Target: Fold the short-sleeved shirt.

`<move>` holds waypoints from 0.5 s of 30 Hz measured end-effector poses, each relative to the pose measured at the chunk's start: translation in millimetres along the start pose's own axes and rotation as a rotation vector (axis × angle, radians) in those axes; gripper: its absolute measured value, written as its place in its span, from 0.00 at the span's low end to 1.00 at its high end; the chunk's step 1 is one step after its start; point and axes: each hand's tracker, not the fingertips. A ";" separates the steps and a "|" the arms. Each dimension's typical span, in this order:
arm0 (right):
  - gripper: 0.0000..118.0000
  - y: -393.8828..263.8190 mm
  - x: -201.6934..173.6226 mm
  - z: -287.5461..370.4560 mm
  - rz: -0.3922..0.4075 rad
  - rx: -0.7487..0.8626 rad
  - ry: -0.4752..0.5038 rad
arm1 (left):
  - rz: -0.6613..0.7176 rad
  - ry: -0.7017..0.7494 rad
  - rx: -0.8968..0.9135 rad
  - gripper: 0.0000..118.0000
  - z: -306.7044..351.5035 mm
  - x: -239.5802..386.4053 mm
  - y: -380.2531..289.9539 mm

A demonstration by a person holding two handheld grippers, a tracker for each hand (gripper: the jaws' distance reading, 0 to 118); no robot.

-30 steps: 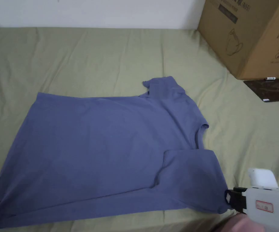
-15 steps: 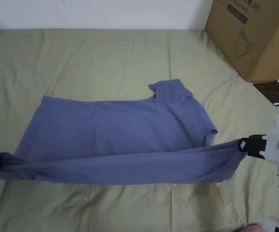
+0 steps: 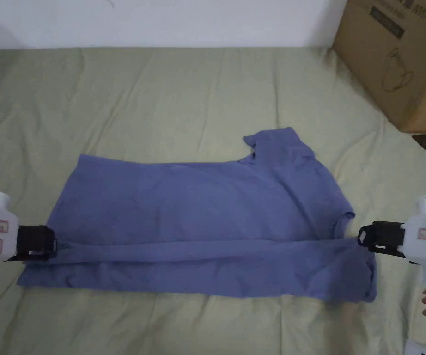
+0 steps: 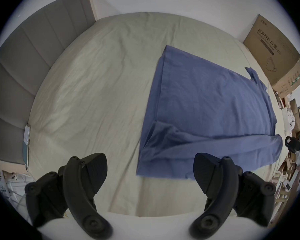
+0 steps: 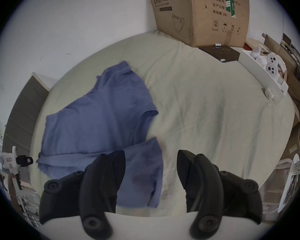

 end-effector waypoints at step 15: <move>0.00 -89.3 -57.6 25.6 0.107 -0.065 0.129 | 0.064 -0.045 0.053 0.19 9.5 -15.3 -79.2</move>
